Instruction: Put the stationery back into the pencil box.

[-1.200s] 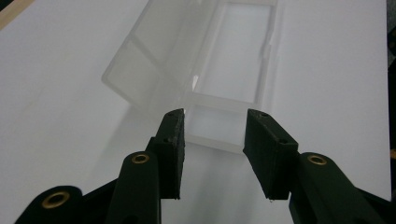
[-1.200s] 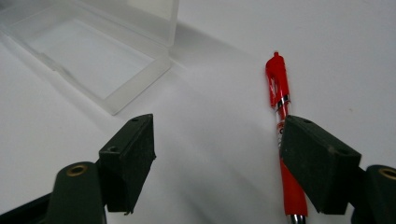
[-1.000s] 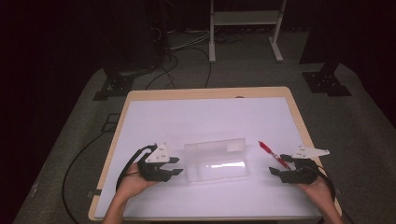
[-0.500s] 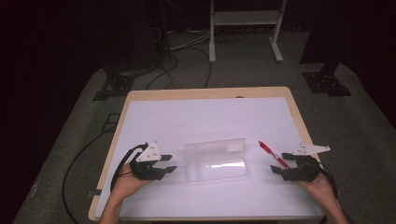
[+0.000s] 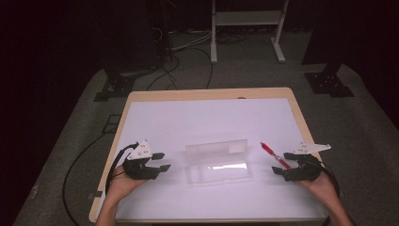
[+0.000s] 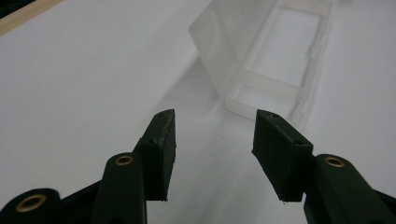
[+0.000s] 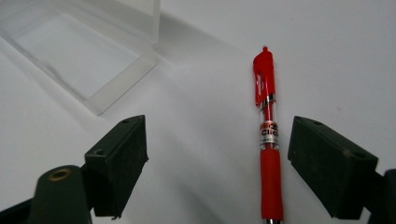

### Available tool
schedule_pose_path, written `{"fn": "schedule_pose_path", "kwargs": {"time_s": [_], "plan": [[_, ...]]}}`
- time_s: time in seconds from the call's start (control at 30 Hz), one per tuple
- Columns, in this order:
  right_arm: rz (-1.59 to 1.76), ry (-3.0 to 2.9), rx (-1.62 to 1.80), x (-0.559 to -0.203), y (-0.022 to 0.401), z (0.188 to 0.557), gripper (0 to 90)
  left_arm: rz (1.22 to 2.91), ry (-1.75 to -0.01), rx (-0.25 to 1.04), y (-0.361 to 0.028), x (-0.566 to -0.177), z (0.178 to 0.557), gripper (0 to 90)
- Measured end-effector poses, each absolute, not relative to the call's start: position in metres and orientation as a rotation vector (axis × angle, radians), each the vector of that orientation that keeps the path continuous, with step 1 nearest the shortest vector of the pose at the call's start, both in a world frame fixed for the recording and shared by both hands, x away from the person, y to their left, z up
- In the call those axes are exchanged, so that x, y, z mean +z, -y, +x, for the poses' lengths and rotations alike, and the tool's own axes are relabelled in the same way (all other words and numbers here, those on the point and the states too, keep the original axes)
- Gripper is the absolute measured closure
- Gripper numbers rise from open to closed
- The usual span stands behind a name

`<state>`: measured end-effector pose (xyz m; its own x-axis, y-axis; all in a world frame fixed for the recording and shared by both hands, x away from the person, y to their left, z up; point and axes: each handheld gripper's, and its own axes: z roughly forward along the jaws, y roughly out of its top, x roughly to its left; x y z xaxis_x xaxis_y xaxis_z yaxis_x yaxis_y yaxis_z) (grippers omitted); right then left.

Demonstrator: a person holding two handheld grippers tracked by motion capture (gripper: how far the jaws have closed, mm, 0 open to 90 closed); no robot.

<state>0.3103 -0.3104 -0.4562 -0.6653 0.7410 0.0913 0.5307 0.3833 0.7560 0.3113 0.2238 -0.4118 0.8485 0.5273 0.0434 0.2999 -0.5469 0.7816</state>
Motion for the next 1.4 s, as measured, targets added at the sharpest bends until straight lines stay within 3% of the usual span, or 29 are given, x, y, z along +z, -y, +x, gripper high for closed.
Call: {"fn": "schedule_pose_path", "kwargs": {"time_s": [0.53, 0.8, 1.1, 1.4], "plan": [[1.128, -2.398, 1.142, -0.455, 0.31, 0.317, 18.7, 2.156, -0.656, 0.36, -0.235, -0.417, 0.312, 38.3], [1.149, -2.401, 1.101, -0.457, 0.308, 0.321, 27.3, 2.151, -0.668, 0.37, -0.238, -0.421, 0.312, 34.5], [1.197, -2.34, 1.067, -0.457, 0.314, 0.329, 44.2, 2.112, -0.733, 0.38, -0.243, -0.424, 0.313, 23.3], [1.199, -2.347, 1.018, -0.461, 0.31, 0.336, 60.3, 2.088, -0.766, 0.407, -0.25, -0.427, 0.31, 21.2]]}}
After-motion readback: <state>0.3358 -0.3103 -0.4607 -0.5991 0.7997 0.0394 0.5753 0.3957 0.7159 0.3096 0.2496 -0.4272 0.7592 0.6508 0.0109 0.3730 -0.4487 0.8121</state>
